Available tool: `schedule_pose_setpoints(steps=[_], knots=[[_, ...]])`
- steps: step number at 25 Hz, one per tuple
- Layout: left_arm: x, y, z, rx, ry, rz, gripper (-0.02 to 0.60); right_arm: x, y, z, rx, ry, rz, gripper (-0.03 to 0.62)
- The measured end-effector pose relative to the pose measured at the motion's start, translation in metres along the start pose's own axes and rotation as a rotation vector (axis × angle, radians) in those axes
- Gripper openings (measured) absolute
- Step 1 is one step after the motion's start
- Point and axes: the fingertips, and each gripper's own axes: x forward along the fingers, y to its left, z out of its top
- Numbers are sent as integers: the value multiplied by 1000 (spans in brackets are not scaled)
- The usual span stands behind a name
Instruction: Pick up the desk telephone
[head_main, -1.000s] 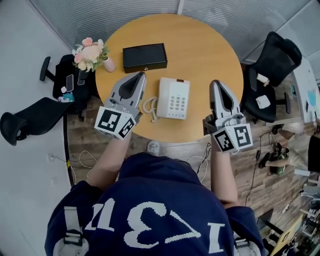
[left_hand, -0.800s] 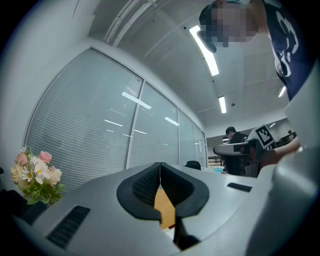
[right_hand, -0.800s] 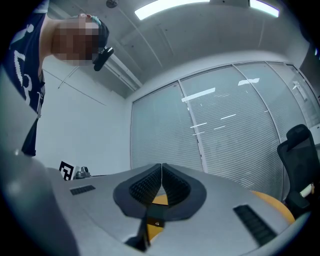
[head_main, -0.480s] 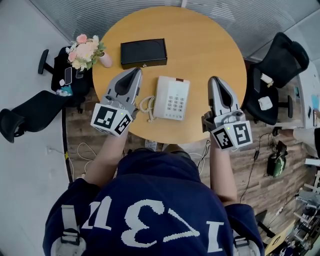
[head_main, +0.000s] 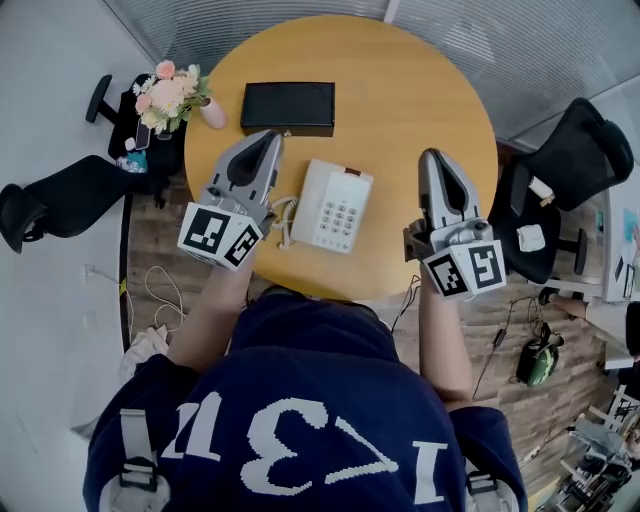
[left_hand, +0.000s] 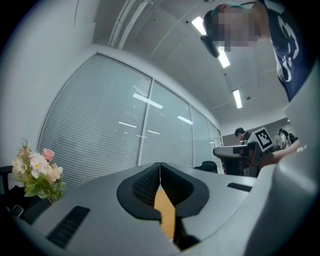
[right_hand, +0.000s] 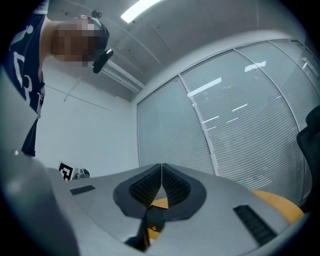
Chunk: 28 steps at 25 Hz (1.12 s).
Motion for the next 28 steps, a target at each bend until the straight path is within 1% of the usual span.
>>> schedule_pose_setpoints(steps=[5,9,12,19,24,28], knots=[[6,-2,-7,-5,16,-22,16,4,-2,-6,8,16,-8,29],[16,-1,-15,-23,42,-83,17,7,-4,-3,9,2,-45,29],[22,2,-18,-26,45,-113,15,10,-4,-4,1,-5,-78,29],[34,10,-30,-36,64,-135,17,10,-9,-19,13,10,-130,29],[35,10,-49,-62,98,-138,17,4,-17,-42,44,57,-154,31],[36,12,-83,-129,172,-146,17,5,-23,-79,95,143,-152,32]])
